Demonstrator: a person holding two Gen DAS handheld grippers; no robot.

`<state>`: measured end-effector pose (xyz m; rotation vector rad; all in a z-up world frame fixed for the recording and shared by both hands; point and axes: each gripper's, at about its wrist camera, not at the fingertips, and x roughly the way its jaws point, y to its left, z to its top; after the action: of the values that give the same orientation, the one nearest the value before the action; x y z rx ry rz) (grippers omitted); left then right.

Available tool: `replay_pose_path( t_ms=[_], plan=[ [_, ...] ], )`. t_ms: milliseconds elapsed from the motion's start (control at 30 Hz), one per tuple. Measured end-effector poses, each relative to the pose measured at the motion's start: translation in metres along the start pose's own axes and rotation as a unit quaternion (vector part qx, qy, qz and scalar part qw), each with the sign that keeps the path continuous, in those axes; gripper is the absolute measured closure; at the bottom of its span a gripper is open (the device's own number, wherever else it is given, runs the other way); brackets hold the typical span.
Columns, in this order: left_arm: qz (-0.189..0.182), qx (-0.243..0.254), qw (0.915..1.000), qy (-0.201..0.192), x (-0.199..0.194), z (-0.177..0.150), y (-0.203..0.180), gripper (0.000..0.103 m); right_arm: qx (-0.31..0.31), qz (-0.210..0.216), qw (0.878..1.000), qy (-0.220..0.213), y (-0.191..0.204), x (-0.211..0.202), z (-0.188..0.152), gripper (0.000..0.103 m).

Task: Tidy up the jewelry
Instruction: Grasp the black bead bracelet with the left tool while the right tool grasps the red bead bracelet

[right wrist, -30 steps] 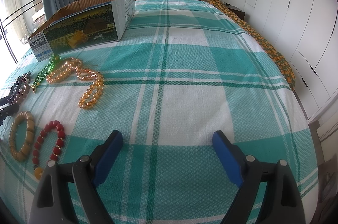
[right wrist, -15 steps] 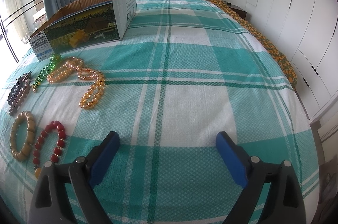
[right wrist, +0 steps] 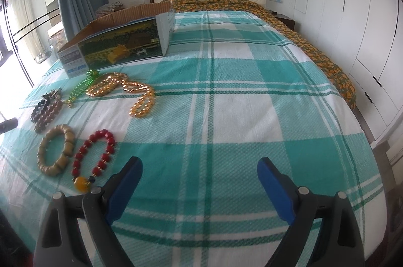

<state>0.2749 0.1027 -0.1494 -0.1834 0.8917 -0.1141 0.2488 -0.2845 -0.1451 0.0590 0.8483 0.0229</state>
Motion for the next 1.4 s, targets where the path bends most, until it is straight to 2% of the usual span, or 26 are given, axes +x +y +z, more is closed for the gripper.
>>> replay_pose_path(
  t_ms=[133, 267, 300, 367, 433, 533, 733, 967, 1100, 1233, 1300, 1333, 1400],
  plan=[
    [0.002, -0.036, 0.9993, -0.009, 0.002, 0.013, 0.014, 0.001, -0.014, 0.041, 0.999, -0.013, 0.028, -0.02, -0.005, 0.009],
    [0.025, -0.032, 0.9992, -0.004, 0.015, 0.023, 0.012, 0.001, -0.026, 0.091, 0.995, -0.012, 0.06, -0.025, -0.007, 0.01],
    [0.032, -0.028, 0.9991, -0.002, 0.02, 0.024, 0.011, 0.001, -0.026, 0.096, 0.995, -0.008, 0.066, -0.022, -0.008, 0.014],
    [0.056, -0.02, 0.9982, 0.002, 0.028, 0.025, 0.009, 0.001, -0.018, 0.097, 0.995, 0.006, 0.072, -0.014, -0.009, 0.025],
    [0.074, -0.019, 0.997, 0.008, 0.036, 0.025, 0.009, 0.001, 0.003, 0.097, 0.995, 0.026, 0.074, -0.003, -0.01, 0.042],
    [0.088, -0.024, 0.9957, 0.018, 0.047, 0.026, 0.013, 0.001, 0.022, 0.089, 0.995, 0.031, 0.076, 0.005, -0.012, 0.05],
    [0.14, 0.009, 0.9895, 0.034, 0.06, 0.021, 0.01, 0.002, -0.026, 0.032, 0.999, 0.033, 0.084, 0.01, -0.013, 0.059],
    [0.117, 0.039, 0.9909, 0.054, 0.038, -0.006, 0.011, 0.002, -0.013, -0.028, 0.999, 0.024, 0.037, -0.003, -0.017, 0.059],
    [0.093, 0.054, 0.9924, 0.06, 0.028, -0.021, -0.002, 0.003, 0.016, -0.003, 1.0, 0.017, 0.023, -0.007, -0.018, 0.059],
    [0.086, 0.066, 0.9925, 0.056, 0.028, -0.022, -0.015, 0.009, 0.022, 0.014, 0.999, 0.022, 0.03, 0.001, -0.012, 0.059],
    [0.083, 0.067, 0.9928, 0.054, 0.029, -0.021, -0.019, 0.014, 0.0, 0.005, 1.0, 0.026, 0.043, 0.007, -0.009, 0.059],
    [0.081, 0.069, 0.9929, 0.052, 0.029, -0.021, -0.022, 0.019, -0.01, -0.001, 0.999, 0.031, 0.049, 0.011, -0.009, 0.061],
    [0.071, 0.077, 0.9932, 0.05, 0.025, -0.021, -0.028, 0.036, -0.021, -0.015, 0.999, 0.033, 0.056, 0.014, -0.01, 0.076]
  ],
)
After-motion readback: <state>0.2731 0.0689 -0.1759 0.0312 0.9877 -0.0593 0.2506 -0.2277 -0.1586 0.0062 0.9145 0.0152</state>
